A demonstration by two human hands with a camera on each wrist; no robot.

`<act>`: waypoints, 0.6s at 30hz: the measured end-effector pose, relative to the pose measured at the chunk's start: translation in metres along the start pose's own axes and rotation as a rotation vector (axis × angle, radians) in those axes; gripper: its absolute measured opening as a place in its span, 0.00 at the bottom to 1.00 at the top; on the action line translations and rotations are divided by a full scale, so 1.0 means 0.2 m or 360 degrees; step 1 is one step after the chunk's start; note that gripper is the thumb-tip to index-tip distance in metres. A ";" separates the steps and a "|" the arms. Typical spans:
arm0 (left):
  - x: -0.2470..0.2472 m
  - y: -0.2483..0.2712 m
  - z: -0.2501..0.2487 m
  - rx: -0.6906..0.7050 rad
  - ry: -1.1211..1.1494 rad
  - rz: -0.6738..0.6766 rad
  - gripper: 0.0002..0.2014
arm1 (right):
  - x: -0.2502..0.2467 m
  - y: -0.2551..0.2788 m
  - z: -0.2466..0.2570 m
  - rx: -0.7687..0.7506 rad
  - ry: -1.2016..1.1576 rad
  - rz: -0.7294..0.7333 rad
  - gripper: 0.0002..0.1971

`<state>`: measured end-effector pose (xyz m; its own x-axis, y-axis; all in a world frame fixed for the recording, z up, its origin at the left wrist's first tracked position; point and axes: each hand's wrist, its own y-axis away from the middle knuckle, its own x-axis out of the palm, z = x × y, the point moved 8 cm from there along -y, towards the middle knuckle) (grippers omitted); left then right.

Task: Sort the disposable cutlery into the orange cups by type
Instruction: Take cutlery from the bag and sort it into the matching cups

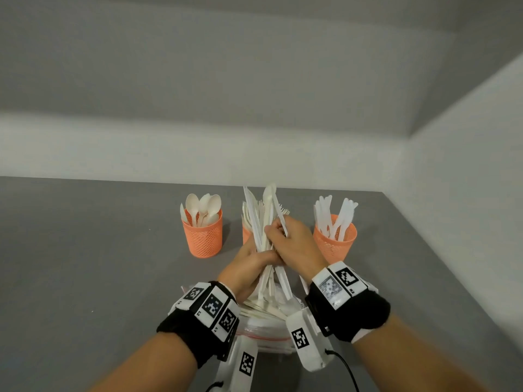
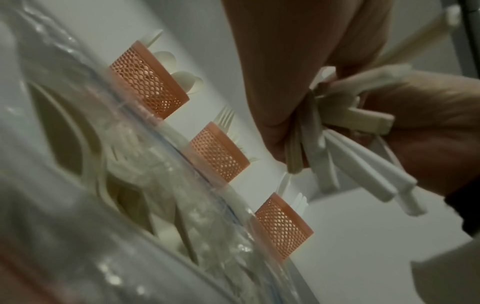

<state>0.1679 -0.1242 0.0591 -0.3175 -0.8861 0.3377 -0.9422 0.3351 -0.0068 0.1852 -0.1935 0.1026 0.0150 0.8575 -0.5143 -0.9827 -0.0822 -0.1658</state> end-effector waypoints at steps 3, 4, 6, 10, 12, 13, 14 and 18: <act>-0.03 0.00 0.04 -0.0105 0.0092 -0.0060 0.25 | 0.03 0.01 -0.01 0.0058 0.0012 0.0065 0.07; -0.03 0.00 0.05 -0.0122 0.0112 -0.0078 0.21 | 0.05 0.01 -0.01 0.0080 -0.0011 0.0095 0.08; -0.04 0.00 0.05 -0.0100 0.0134 -0.0093 0.16 | 0.06 0.01 -0.02 0.0131 -0.0098 0.0123 0.11; -0.03 0.01 0.03 -0.0040 0.0153 -0.0070 0.14 | 0.05 0.05 -0.02 0.0266 -0.0511 0.0216 0.10; -0.03 0.01 0.01 -0.0027 0.0160 -0.0035 0.12 | 0.05 0.07 -0.01 0.0319 -0.0757 0.0269 0.09; -0.03 0.01 0.00 -0.0025 0.0156 -0.0016 0.11 | 0.04 0.07 0.00 0.0336 -0.0834 0.0275 0.07; -0.04 0.01 0.00 -0.0027 0.0158 -0.0018 0.13 | 0.03 0.07 0.00 0.0347 -0.0882 0.0278 0.06; -0.04 0.01 0.00 -0.0067 0.0271 -0.0067 0.20 | 0.04 0.08 0.00 0.0389 -0.0906 0.0347 0.10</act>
<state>0.1690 -0.1161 0.0552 -0.2518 -0.8336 0.4916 -0.9478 0.3152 0.0490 0.1703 -0.1885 0.0965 -0.2231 0.9745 0.0220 -0.9669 -0.2241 0.1220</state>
